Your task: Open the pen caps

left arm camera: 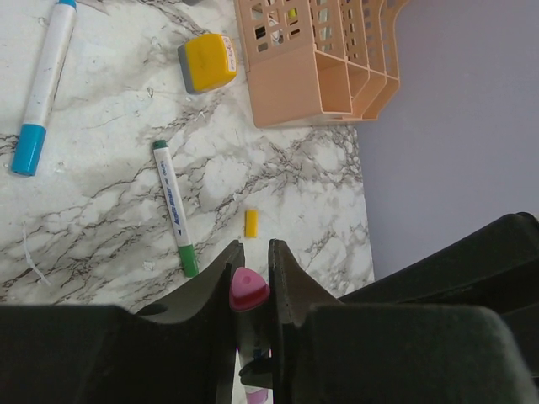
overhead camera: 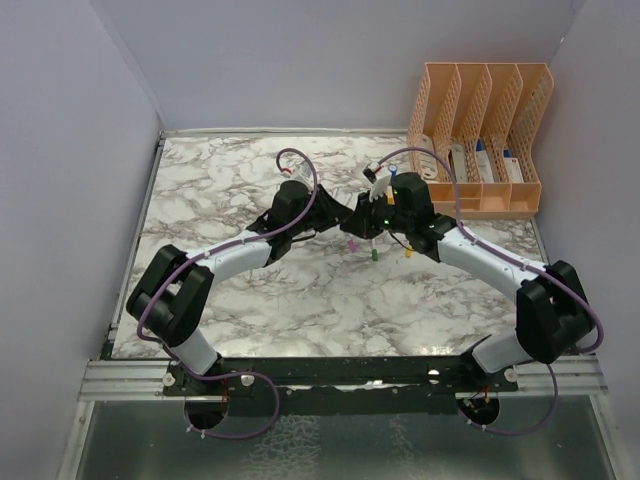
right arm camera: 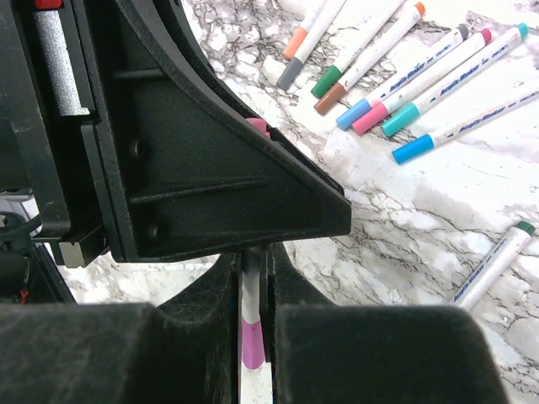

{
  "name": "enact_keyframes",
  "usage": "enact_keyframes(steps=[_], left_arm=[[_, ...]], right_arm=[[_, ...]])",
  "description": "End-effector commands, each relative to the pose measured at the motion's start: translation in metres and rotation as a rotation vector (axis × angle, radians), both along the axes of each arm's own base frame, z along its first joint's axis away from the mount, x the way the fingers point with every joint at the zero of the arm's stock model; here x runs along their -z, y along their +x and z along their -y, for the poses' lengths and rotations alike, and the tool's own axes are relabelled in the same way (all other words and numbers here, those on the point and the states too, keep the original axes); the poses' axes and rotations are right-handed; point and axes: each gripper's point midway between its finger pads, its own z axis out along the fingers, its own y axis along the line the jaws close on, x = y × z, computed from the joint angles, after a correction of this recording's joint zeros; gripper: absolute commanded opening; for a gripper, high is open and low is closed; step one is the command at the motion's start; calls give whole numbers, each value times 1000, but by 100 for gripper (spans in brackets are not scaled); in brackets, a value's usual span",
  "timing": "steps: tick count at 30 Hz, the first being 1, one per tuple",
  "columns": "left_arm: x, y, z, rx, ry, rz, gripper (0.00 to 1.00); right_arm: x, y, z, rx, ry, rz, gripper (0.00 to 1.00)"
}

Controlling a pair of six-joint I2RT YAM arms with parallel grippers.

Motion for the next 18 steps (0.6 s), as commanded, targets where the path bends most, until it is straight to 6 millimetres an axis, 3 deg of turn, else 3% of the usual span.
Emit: enact_keyframes(steps=[1, 3, 7, 18], left_arm=[[-15, -7, 5, 17, -39, 23, 0], [-16, -6, 4, 11, -40, 25, 0], [-22, -1, 4, -1, -52, 30, 0], [-34, 16, 0, -30, -79, 40, 0]], right_arm=[[-19, 11, -8, 5, 24, 62, 10], [-16, 11, -8, -8, 7, 53, 36], [-6, 7, -7, -27, -24, 24, 53], [16, -12, 0, -45, -46, -33, 52]])
